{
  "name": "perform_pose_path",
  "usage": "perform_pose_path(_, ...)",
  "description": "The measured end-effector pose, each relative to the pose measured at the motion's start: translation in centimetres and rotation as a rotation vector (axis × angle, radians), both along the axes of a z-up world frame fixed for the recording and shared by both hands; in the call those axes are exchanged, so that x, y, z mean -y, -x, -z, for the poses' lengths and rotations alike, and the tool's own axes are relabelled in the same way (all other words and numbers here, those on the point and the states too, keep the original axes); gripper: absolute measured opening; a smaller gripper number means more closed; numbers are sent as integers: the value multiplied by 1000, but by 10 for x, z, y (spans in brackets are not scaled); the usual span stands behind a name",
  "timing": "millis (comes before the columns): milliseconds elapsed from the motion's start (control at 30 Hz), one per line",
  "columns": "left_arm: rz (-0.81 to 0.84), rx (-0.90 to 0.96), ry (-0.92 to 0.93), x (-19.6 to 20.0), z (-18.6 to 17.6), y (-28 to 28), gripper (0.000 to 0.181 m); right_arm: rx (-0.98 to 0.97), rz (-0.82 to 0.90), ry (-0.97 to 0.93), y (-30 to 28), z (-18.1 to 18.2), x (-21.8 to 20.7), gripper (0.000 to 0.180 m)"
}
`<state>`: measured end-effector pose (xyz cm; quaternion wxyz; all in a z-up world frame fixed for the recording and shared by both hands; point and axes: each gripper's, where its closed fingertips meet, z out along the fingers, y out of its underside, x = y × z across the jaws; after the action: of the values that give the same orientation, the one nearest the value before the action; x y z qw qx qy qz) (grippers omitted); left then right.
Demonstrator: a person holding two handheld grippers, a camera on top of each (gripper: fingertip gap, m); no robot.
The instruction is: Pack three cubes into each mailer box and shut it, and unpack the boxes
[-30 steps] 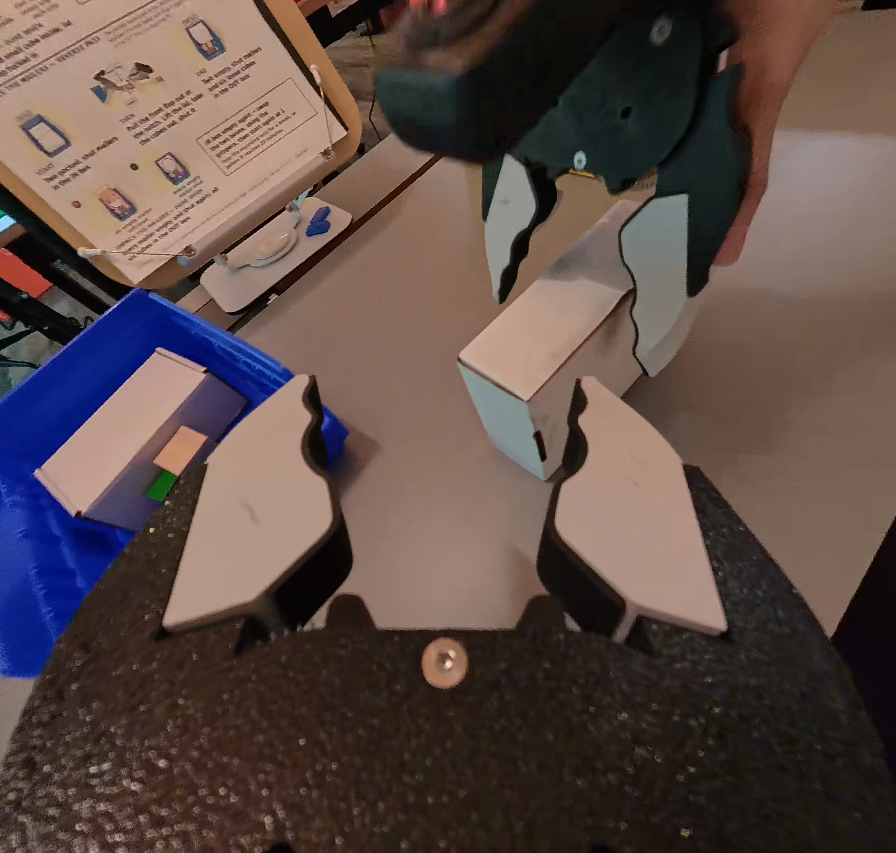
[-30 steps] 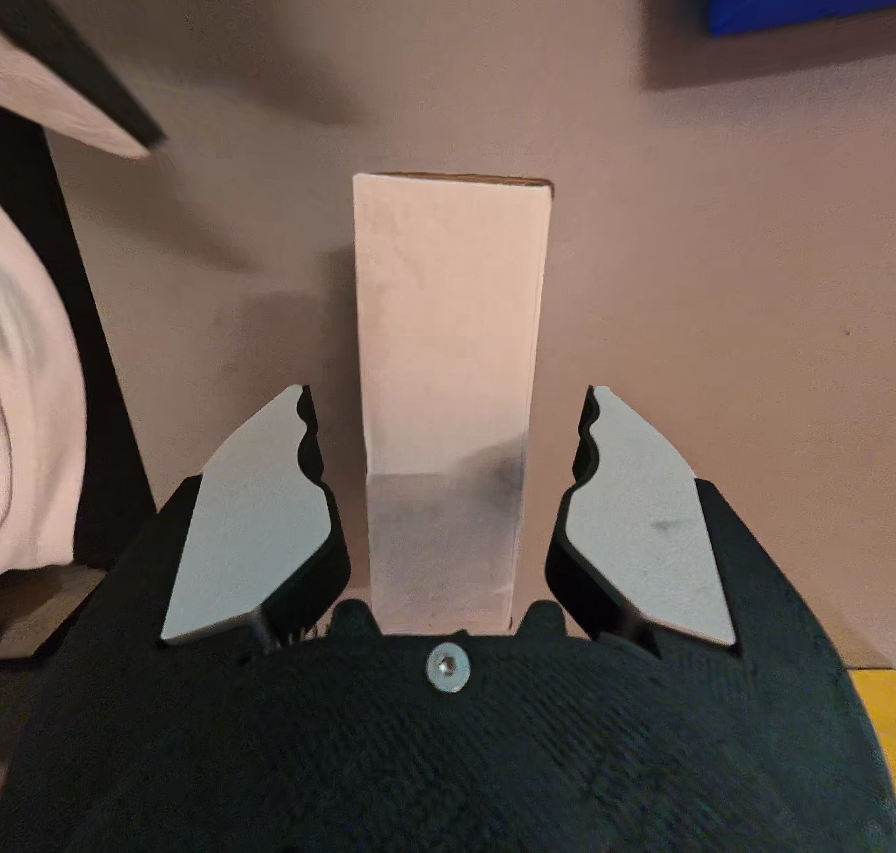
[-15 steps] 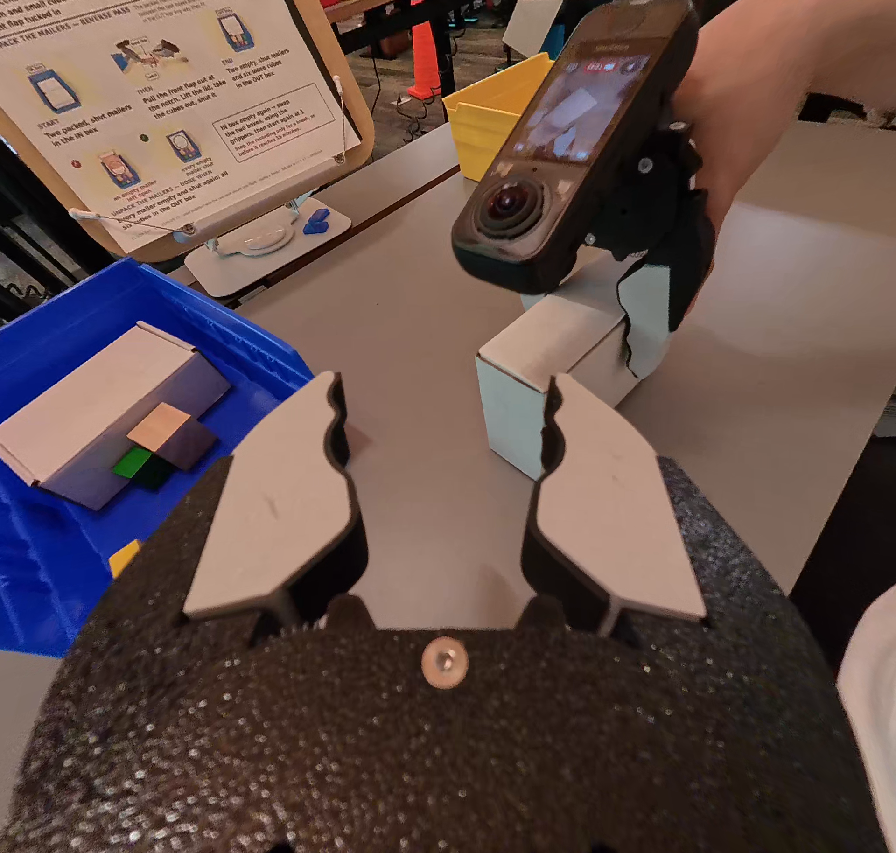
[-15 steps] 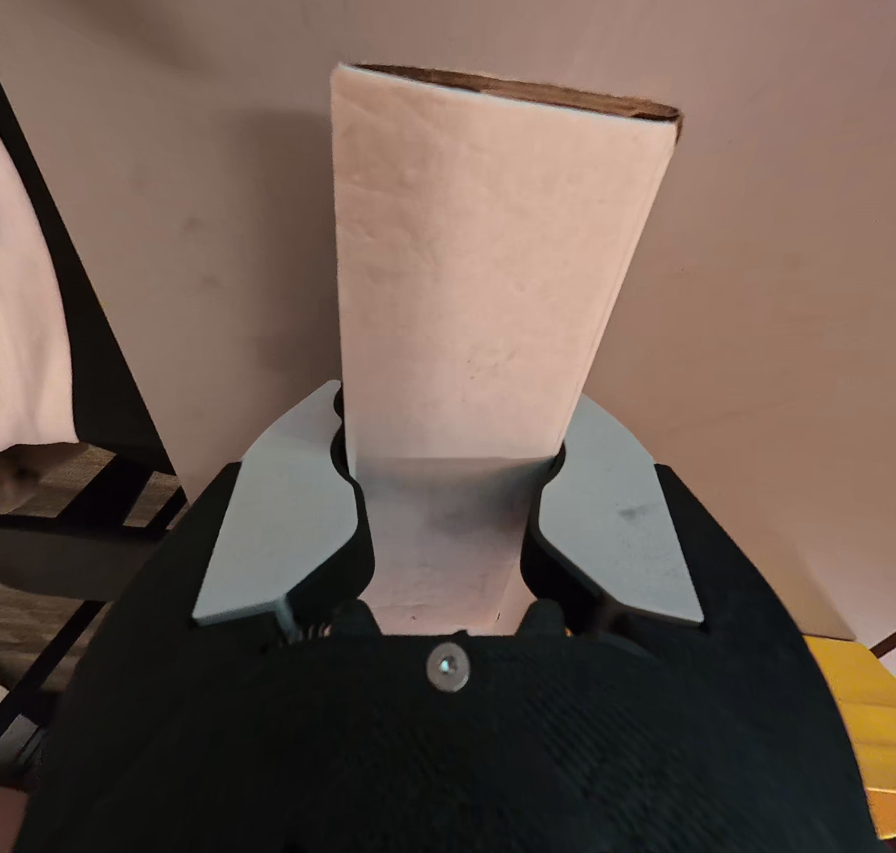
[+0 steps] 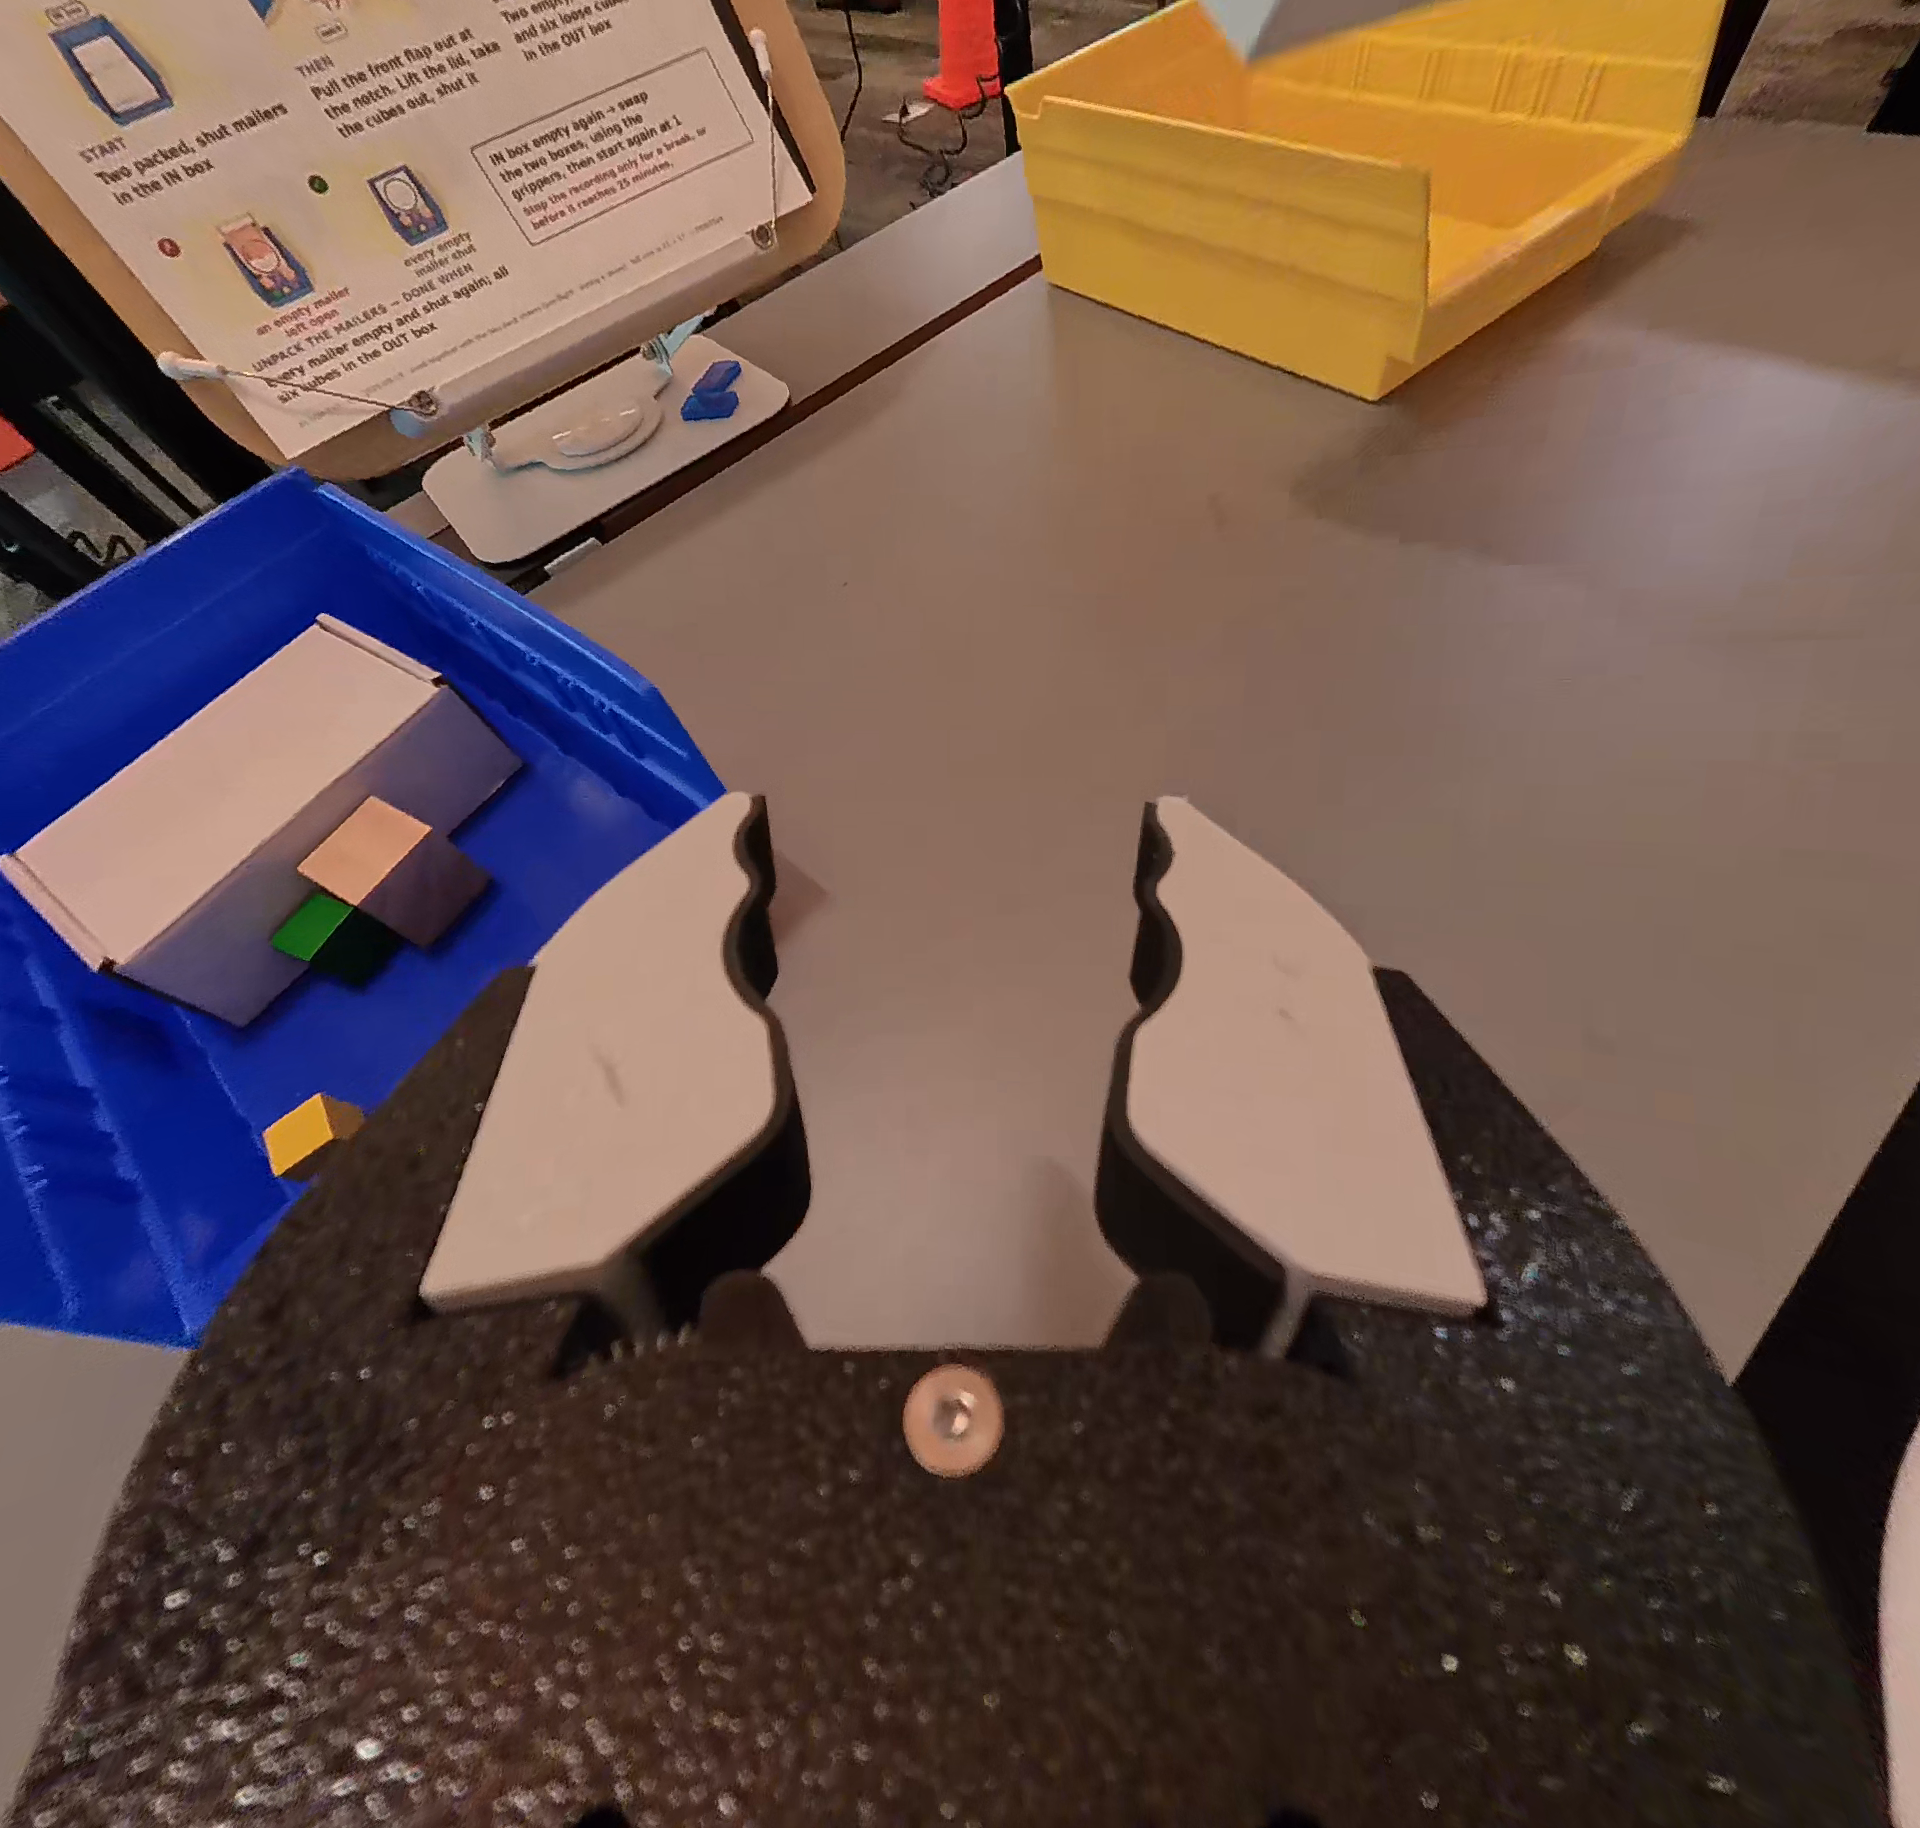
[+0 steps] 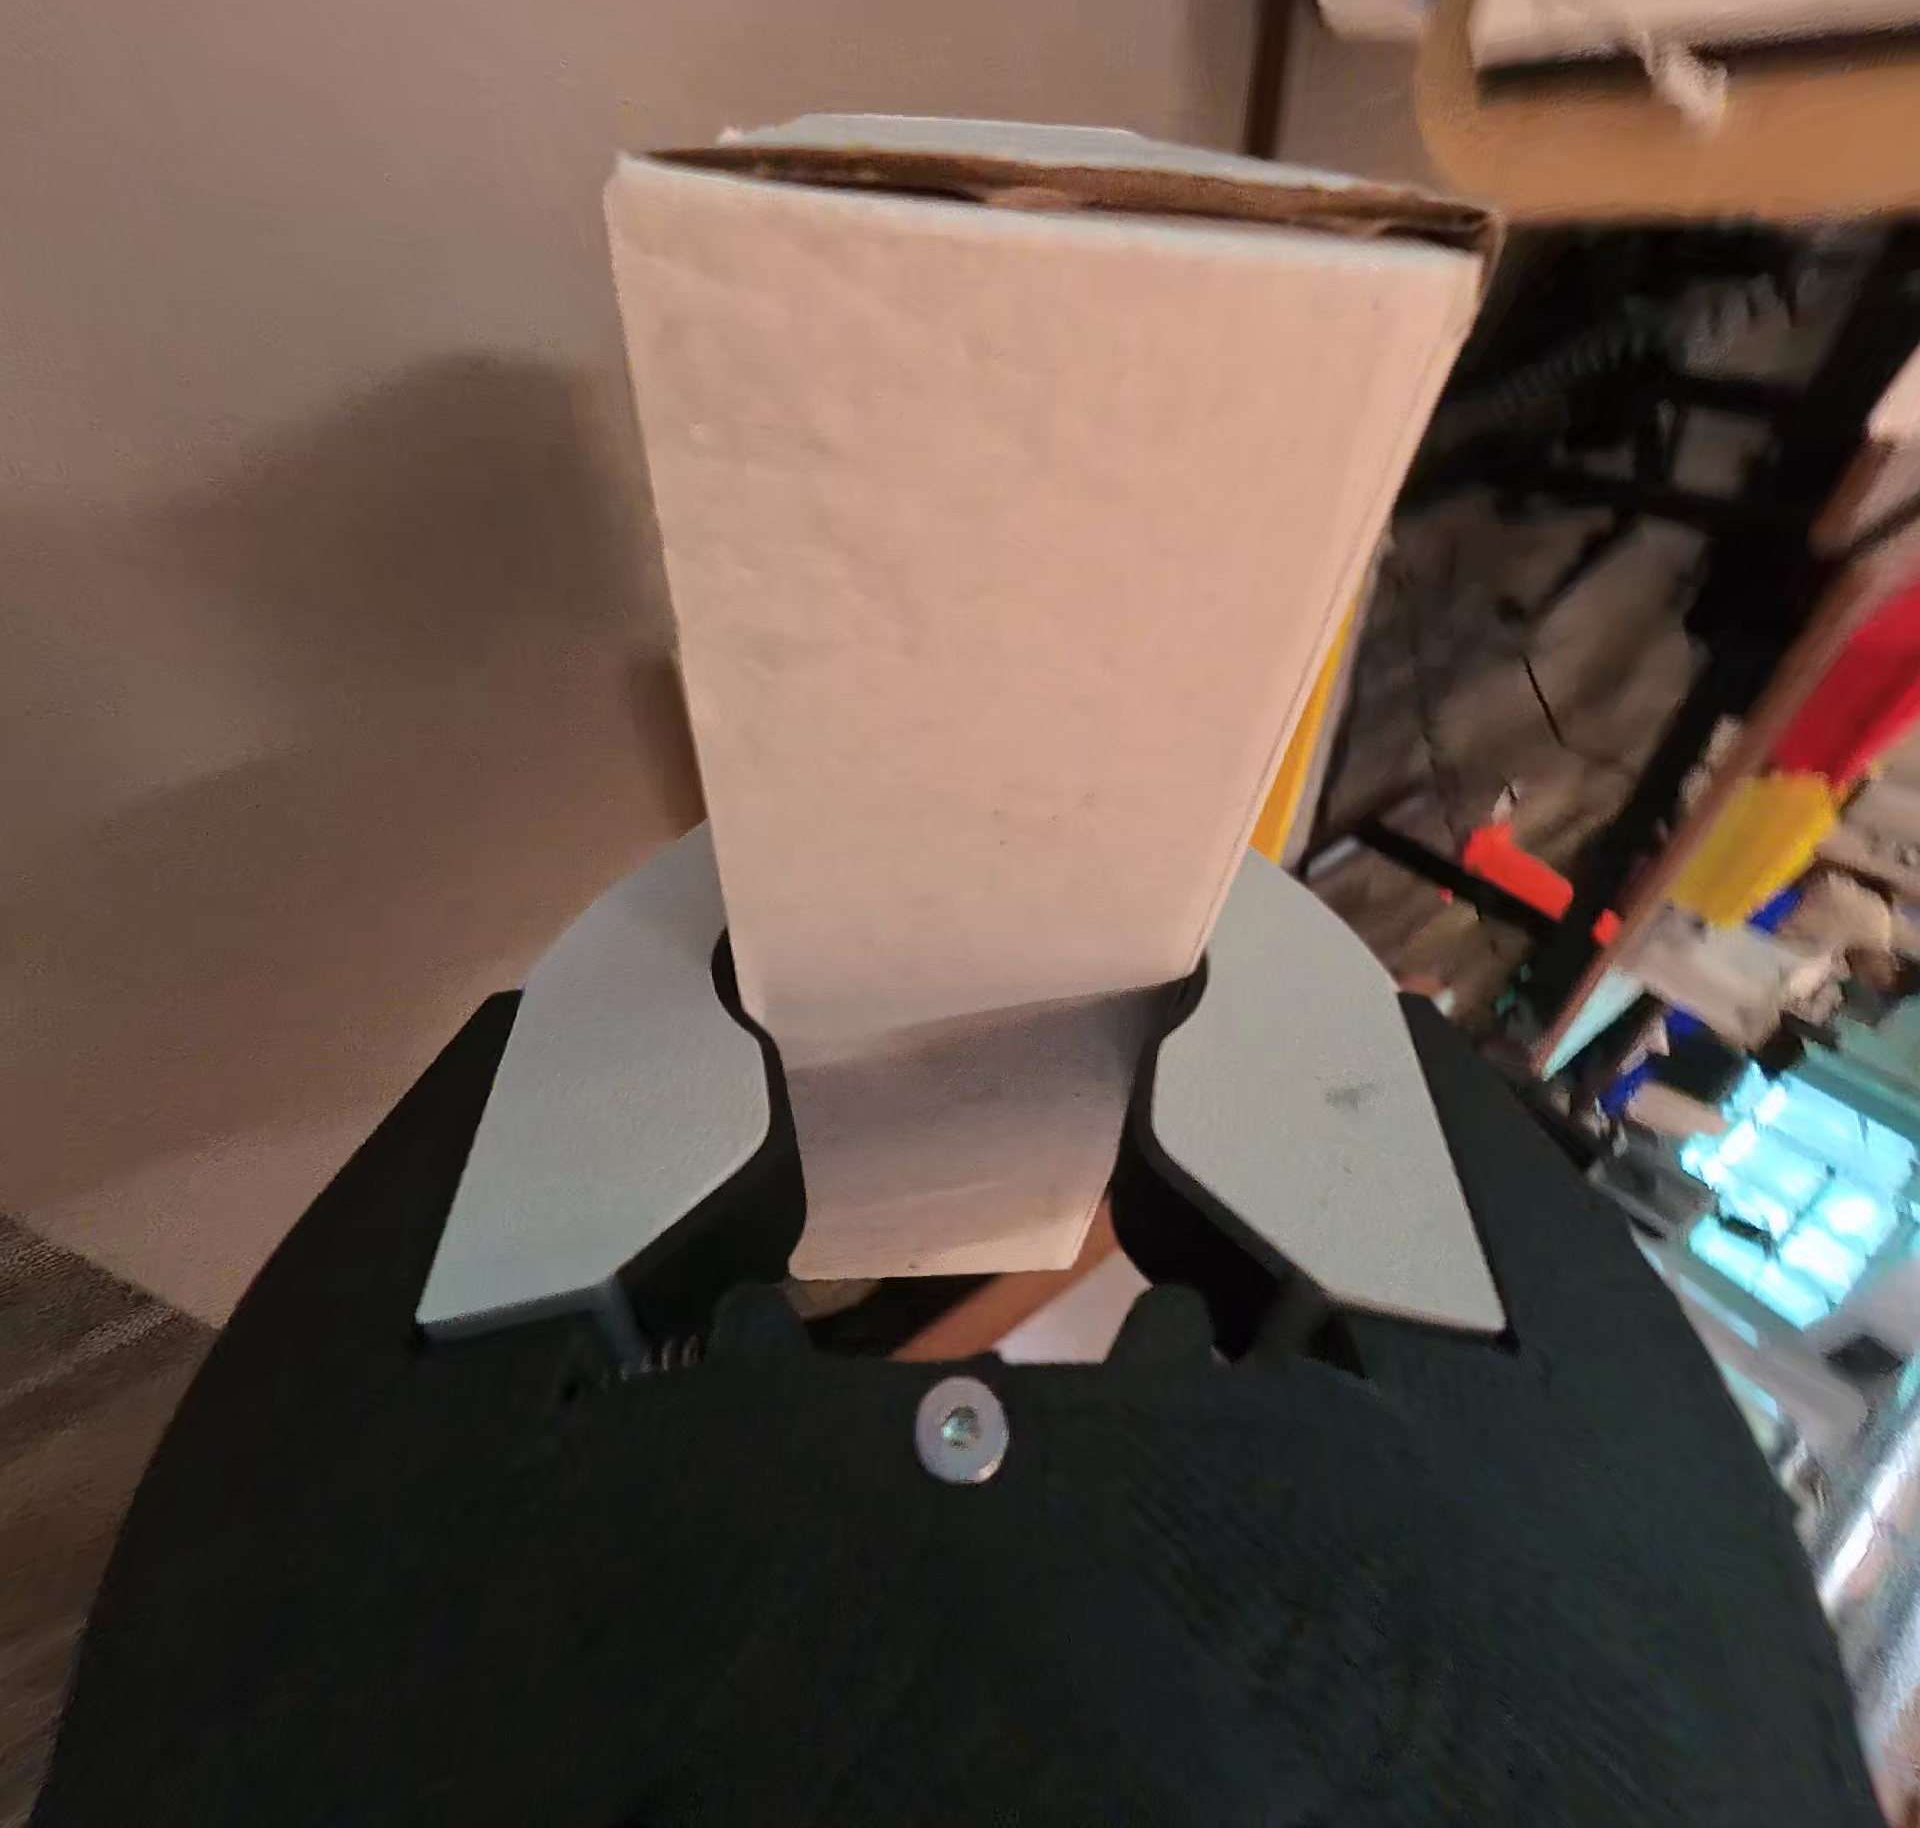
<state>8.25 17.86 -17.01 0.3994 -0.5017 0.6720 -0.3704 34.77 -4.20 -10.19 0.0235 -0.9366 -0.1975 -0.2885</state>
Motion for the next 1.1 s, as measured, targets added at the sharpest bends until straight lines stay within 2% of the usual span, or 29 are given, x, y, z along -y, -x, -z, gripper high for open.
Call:
perform_pose_path(133,8,-21,-2,2,8,-5,66,141,112,-46,-87,5,35,74)
perform_pose_path(433,7,-92,10,-1,33,-11,66,489,165,-64,-205,76,50,74)
perform_pose_path(600,10,-127,36,-3,47,-14,65,559,58,-170,-225,97,32,74)
perform_pose_path(733,20,-150,60,-1,57,-18,65,590,48,-131,-235,122,34,74)
perform_pose_path(933,32,-190,80,2,71,-21,64,502,174,-253,-248,149,41,75)
perform_pose_path(1100,38,-204,92,4,76,-23,64,457,146,-284,-246,156,38,74)
